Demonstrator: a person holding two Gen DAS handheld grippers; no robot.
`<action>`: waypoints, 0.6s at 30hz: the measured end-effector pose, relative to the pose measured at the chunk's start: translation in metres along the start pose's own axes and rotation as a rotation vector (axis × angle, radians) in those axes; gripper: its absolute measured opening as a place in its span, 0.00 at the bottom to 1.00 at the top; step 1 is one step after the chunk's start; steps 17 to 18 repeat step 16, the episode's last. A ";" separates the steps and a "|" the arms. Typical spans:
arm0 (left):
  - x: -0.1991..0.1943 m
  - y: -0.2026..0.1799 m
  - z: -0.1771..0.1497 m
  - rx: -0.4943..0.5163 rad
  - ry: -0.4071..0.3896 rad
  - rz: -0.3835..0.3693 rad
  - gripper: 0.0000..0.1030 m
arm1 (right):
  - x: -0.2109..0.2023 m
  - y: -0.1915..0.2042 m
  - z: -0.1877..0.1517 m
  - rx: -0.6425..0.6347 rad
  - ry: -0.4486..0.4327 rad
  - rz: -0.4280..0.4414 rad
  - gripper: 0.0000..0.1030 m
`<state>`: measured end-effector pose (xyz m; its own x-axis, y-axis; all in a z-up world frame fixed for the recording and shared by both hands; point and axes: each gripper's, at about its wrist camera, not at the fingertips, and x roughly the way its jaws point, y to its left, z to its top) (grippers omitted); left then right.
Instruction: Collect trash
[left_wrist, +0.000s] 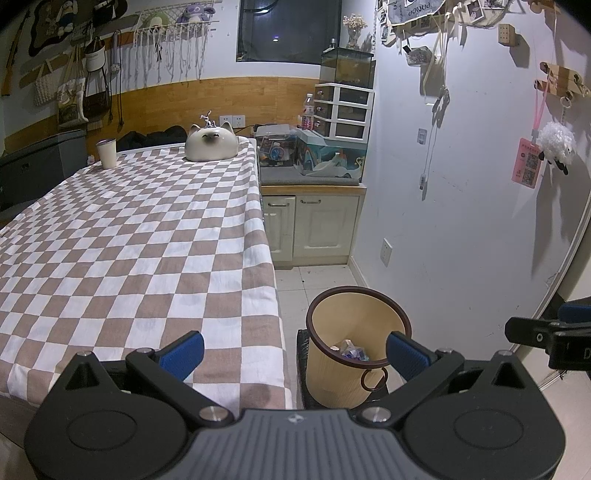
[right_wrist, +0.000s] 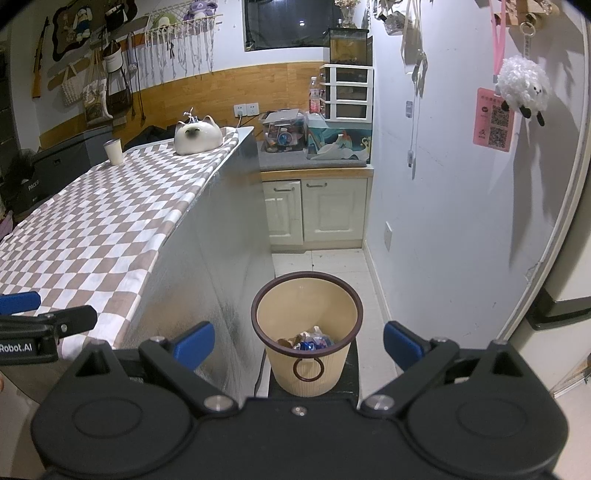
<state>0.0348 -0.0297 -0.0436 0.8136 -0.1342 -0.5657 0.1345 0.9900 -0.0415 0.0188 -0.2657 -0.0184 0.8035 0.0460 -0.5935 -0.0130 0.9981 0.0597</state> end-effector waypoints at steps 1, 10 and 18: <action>0.000 0.000 0.000 0.000 -0.001 0.000 1.00 | 0.000 0.000 0.000 0.000 0.000 -0.001 0.96; 0.000 0.000 0.000 0.001 -0.001 0.001 1.00 | 0.000 0.000 0.000 0.001 0.000 -0.001 0.96; -0.003 0.000 0.003 0.001 -0.002 0.001 1.00 | 0.000 0.000 0.000 0.002 0.001 -0.001 0.96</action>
